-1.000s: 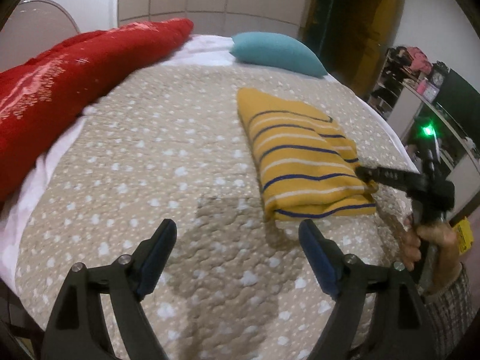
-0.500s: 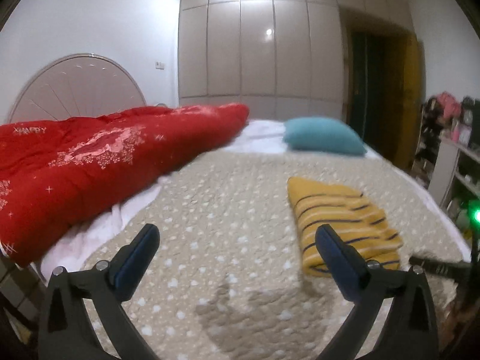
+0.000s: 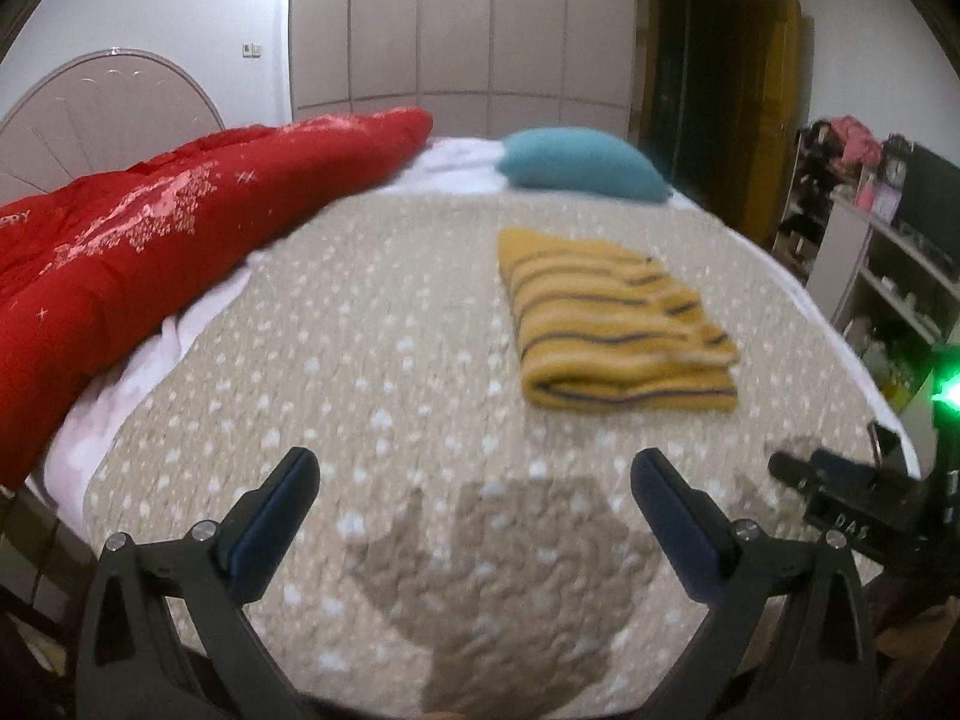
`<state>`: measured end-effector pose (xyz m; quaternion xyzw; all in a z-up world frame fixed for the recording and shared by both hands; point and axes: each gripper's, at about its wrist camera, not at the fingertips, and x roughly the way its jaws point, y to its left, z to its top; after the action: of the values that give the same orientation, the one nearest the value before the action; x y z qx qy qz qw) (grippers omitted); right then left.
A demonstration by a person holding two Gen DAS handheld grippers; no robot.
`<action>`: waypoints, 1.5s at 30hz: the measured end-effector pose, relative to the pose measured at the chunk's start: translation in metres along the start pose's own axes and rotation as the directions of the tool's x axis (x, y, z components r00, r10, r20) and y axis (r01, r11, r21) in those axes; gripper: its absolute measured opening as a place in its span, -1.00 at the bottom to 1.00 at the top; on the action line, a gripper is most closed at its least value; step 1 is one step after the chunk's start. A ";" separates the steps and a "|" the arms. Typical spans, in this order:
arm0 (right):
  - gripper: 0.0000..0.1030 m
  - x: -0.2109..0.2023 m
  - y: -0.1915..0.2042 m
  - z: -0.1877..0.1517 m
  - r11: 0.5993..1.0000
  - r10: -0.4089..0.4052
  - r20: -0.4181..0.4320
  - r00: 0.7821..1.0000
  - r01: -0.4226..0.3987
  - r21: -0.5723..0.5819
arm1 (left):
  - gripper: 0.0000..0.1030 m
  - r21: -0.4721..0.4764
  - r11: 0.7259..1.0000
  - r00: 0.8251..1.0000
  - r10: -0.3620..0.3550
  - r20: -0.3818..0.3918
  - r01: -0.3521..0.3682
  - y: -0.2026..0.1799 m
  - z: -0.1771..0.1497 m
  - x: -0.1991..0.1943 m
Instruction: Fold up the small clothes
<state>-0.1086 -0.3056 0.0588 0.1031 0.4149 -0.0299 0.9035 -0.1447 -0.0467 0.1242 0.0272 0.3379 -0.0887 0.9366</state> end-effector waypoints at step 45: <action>0.17 0.133 0.063 0.103 0.993 0.069 -0.118 0.991 -0.080 -0.092 | 1.00 0.019 0.999 0.991 -0.031 -0.131 0.034 -0.002 -0.040 0.011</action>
<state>0.0637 -0.2619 0.0341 0.0764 0.4627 0.0299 0.8827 -0.1620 -0.0460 0.0869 0.0371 0.3980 -0.1054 0.9106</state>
